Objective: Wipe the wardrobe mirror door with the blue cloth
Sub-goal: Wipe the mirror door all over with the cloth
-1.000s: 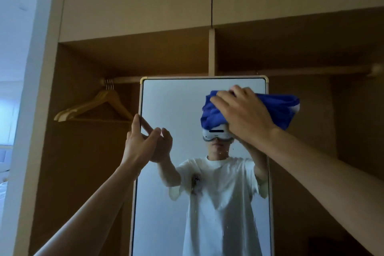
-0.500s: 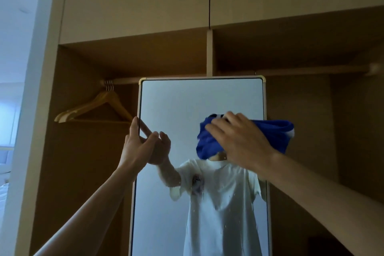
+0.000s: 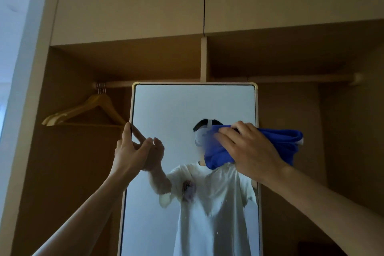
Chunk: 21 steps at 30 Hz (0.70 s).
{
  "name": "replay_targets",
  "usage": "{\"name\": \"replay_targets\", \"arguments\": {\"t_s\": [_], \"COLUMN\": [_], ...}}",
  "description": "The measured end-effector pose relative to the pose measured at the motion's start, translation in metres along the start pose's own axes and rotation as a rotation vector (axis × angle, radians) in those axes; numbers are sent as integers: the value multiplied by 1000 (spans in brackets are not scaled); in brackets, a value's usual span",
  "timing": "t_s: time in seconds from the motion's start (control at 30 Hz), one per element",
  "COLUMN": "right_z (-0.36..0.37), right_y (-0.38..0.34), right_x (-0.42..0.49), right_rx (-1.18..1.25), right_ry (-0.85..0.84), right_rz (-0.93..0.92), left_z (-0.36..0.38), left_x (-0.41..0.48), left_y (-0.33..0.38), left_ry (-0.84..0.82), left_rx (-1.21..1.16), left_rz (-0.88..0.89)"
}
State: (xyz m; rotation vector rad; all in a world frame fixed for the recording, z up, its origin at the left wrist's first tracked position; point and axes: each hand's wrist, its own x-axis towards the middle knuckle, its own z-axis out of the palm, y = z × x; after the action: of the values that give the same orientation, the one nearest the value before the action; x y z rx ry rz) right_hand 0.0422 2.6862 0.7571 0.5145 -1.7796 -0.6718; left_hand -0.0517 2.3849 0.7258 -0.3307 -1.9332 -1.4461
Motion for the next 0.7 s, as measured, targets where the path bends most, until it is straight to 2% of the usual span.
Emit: {"name": "replay_targets", "arguments": {"t_s": [0.33, 0.43, 0.53, 0.7], "right_z": [-26, -17, -5, -5], "right_y": [59, 33, -2, 11], "right_x": [50, 32, -2, -6], "right_rx": [-182, -99, 13, -71], "right_ry": [10, -12, -34, -7], "right_rz": [418, 413, 304, 221], "left_z": [1, 0, 2, 6], "left_x": [1, 1, 0, -3], "left_y": [3, 1, 3, 6], "left_ry": [-4, 0, 33, 52], "left_rx": [67, 80, 84, 95], "left_rz": [38, 40, 29, 41]}}
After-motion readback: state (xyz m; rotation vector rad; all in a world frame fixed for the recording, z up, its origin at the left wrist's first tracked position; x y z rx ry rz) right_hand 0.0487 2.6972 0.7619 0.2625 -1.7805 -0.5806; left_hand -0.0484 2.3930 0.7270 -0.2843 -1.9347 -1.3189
